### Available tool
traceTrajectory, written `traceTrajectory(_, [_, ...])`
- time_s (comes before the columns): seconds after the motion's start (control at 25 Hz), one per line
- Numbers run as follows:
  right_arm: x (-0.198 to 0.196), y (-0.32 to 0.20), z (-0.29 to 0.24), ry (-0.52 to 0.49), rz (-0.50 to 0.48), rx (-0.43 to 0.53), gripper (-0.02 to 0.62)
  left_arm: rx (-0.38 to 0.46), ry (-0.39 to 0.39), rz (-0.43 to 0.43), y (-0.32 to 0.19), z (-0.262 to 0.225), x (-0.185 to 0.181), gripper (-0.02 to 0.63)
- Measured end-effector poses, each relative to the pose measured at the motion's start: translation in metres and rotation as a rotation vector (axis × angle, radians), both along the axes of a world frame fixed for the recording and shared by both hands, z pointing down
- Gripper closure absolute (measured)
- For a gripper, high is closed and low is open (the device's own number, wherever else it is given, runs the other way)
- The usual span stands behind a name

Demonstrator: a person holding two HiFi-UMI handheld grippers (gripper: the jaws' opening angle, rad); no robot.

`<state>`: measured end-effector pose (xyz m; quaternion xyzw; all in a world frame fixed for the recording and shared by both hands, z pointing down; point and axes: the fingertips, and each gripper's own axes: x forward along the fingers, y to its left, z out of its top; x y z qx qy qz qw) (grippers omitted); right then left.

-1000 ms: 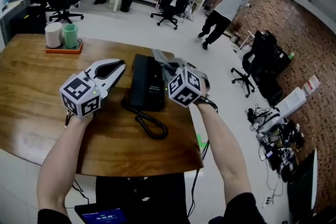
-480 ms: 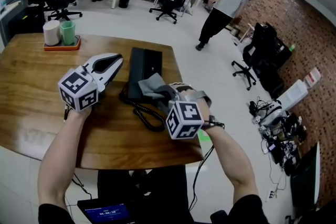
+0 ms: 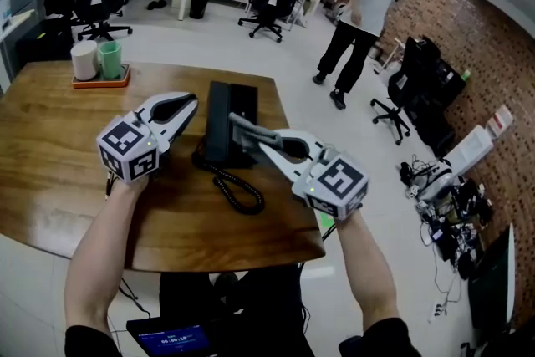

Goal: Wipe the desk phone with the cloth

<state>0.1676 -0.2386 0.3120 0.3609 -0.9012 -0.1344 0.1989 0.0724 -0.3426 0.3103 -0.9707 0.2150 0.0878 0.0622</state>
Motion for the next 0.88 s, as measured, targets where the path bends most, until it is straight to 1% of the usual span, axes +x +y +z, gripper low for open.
traceTrajectory(0.08, [0.009, 0.007, -0.029, -0.339, -0.026, -0.056, 0.571, 0.0, 0.001, 0.002, 0.002, -0.001, 0.0, 0.589])
traceTrajectory(0.12, [0.015, 0.01, -0.037, -0.475, -0.038, -0.073, 0.571, 0.001, 0.001, 0.003, 0.002, -0.001, 0.0, 0.589])
traceTrajectory(0.16, [0.021, 0.012, -0.043, -0.581, -0.042, -0.077, 0.571, 0.002, 0.0, 0.003, 0.002, -0.001, 0.001, 0.589])
traceTrajectory(0.2, [0.025, 0.014, -0.047, -0.656, -0.041, -0.07, 0.571, 0.003, -0.002, 0.005, 0.002, -0.002, 0.001, 0.589])
traceTrajectory(0.24, [0.028, 0.016, -0.049, -0.701, -0.036, -0.054, 0.571, 0.005, -0.004, 0.006, 0.002, -0.003, 0.002, 0.589])
traceTrajectory(0.32, [0.032, 0.02, -0.048, -0.728, -0.021, -0.018, 0.571, 0.006, -0.008, 0.011, 0.003, -0.004, 0.003, 0.589])
traceTrajectory(0.4, [0.034, 0.022, -0.04, -0.714, -0.007, 0.007, 0.571, 0.006, -0.009, 0.013, 0.006, -0.003, 0.005, 0.589])
traceTrajectory(0.68, [0.04, 0.015, -0.03, -0.578, 0.055, 0.091, 0.572, 0.024, -0.006, 0.017, -0.001, -0.012, 0.016, 0.589])
traceTrajectory(0.8, [0.045, 0.014, -0.04, -0.537, 0.057, 0.127, 0.572, 0.032, -0.004, 0.023, -0.007, -0.024, 0.026, 0.589])
traceTrajectory(0.88, [0.04, 0.018, -0.048, -0.515, 0.045, 0.149, 0.572, 0.038, -0.007, 0.024, -0.005, -0.03, 0.027, 0.589])
